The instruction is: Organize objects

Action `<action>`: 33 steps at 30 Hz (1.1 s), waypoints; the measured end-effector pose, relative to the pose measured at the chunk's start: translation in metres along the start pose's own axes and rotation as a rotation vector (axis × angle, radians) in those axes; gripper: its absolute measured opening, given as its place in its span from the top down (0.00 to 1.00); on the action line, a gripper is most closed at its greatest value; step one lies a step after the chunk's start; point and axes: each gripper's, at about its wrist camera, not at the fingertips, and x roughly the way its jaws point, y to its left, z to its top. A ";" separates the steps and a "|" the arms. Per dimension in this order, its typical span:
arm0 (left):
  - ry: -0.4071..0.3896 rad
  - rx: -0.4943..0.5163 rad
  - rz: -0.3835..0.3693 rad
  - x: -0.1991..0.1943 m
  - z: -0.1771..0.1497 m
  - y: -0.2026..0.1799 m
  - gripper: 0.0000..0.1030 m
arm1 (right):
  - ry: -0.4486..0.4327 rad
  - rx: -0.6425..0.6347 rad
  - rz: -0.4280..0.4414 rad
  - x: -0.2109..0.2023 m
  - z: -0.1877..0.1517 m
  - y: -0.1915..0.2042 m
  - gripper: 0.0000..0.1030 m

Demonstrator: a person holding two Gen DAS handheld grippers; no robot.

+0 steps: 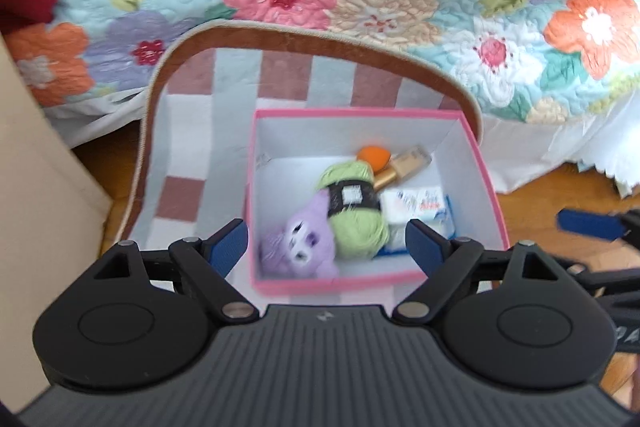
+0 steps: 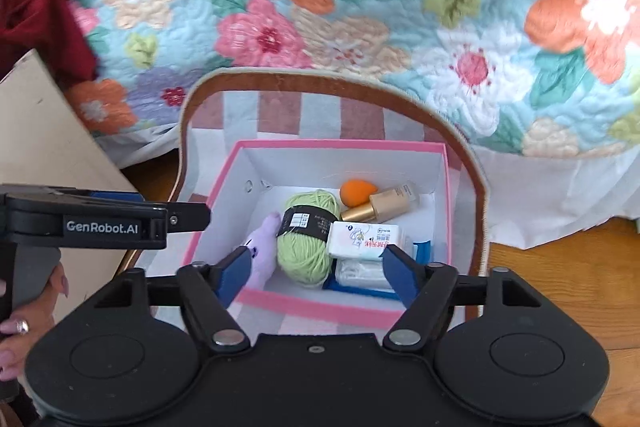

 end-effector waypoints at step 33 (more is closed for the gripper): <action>0.116 0.026 0.068 -0.035 -0.098 0.030 0.00 | 0.039 -0.018 -0.137 -0.041 -0.093 0.039 0.00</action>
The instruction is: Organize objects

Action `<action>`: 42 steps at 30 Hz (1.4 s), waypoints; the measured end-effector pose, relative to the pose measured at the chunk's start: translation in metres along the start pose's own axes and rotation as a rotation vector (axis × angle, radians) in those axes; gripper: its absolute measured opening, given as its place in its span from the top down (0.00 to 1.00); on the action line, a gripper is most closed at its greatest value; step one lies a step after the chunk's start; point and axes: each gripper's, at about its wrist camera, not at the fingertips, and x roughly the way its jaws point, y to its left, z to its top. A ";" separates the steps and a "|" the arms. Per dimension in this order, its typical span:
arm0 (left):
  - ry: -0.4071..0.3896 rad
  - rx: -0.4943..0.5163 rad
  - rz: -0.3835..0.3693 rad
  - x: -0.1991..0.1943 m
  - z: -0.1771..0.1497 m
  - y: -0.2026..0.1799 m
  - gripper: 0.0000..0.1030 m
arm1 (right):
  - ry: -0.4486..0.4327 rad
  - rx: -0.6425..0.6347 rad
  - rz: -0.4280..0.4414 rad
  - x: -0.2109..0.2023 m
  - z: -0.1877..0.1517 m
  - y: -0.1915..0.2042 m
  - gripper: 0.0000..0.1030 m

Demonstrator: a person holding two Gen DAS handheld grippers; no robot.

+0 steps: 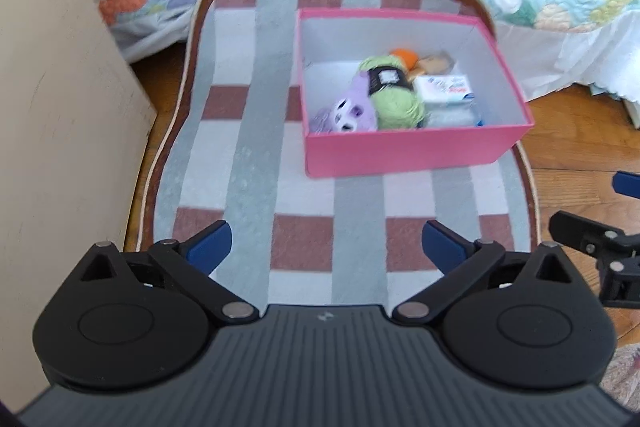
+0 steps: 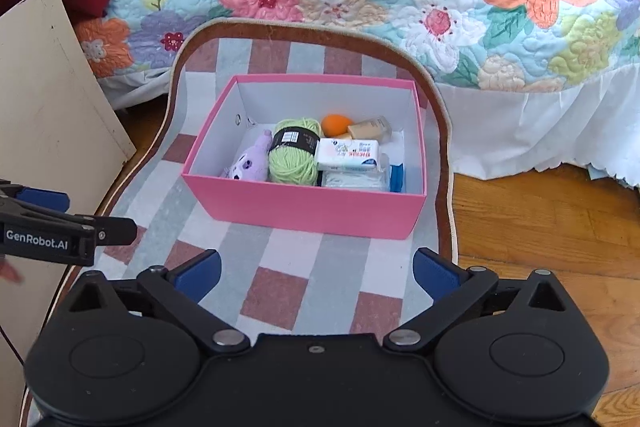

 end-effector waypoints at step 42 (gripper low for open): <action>0.068 -0.009 0.005 -0.011 -0.023 -0.006 0.00 | 0.104 0.042 -0.086 -0.020 -0.009 -0.003 0.00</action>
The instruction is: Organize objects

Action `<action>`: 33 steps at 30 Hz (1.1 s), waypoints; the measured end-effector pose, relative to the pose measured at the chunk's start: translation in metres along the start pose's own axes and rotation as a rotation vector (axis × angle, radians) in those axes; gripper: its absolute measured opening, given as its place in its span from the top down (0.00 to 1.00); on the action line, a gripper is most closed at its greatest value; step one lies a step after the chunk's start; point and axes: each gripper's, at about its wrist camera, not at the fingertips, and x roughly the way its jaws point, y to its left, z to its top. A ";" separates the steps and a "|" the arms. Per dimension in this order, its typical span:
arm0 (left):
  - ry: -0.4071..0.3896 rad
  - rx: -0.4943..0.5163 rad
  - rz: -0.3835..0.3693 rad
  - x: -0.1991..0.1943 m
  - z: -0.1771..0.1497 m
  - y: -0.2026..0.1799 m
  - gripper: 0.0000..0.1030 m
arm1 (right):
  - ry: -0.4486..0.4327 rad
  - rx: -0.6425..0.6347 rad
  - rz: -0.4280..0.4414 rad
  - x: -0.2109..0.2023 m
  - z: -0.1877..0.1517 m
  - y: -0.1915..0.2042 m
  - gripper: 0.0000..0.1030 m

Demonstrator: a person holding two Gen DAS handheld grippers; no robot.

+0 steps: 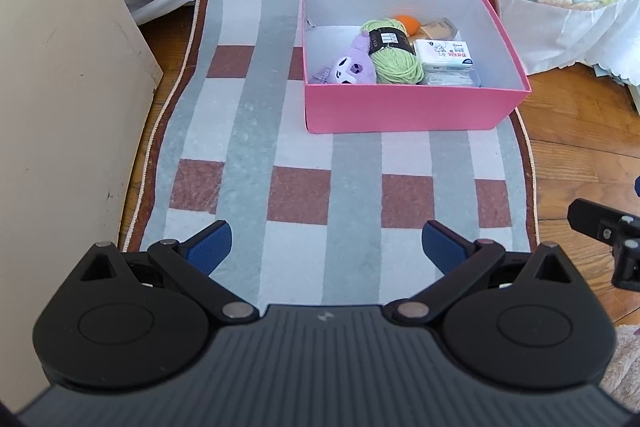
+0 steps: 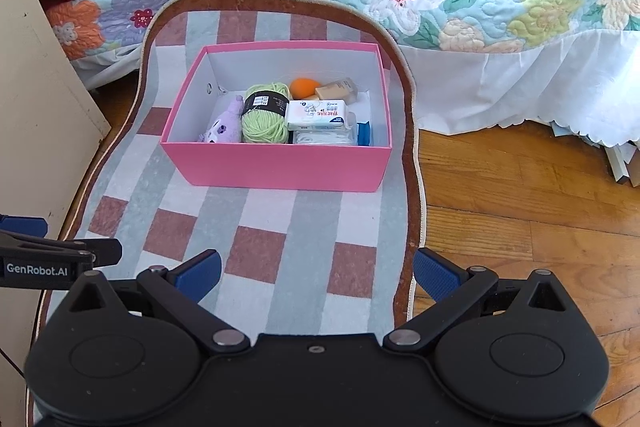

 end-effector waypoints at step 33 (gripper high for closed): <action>-0.011 -0.074 0.008 -0.004 0.003 0.011 0.00 | -0.003 -0.026 -0.048 -0.003 0.003 0.002 0.00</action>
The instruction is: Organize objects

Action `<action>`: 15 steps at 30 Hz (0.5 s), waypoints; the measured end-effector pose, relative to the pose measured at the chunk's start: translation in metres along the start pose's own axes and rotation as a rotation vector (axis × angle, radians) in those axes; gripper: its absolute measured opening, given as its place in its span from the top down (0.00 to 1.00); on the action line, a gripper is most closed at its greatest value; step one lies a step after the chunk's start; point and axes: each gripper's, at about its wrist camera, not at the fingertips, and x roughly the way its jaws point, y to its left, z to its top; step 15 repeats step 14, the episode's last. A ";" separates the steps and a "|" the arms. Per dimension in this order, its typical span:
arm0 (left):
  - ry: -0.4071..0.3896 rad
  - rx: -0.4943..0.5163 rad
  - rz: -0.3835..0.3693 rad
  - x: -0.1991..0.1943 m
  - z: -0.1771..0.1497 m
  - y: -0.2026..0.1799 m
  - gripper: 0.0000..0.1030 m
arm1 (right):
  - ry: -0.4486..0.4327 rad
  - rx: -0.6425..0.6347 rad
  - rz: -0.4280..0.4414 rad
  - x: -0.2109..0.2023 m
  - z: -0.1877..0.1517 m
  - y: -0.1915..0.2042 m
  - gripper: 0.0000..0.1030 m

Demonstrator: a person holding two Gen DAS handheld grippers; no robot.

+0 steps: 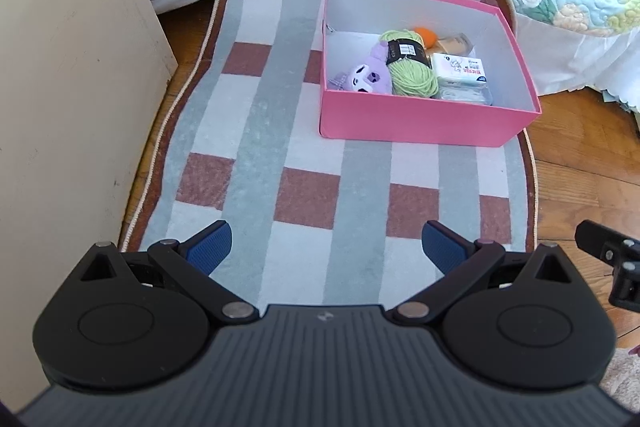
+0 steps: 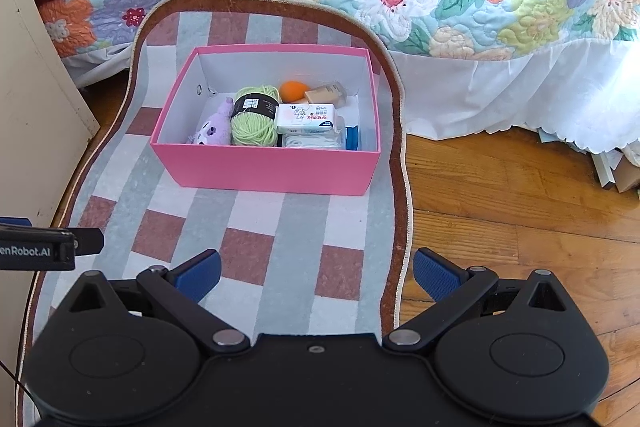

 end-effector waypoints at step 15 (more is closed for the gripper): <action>0.024 0.016 0.001 0.005 0.000 0.001 0.00 | 0.004 0.003 -0.001 -0.002 -0.002 0.000 0.00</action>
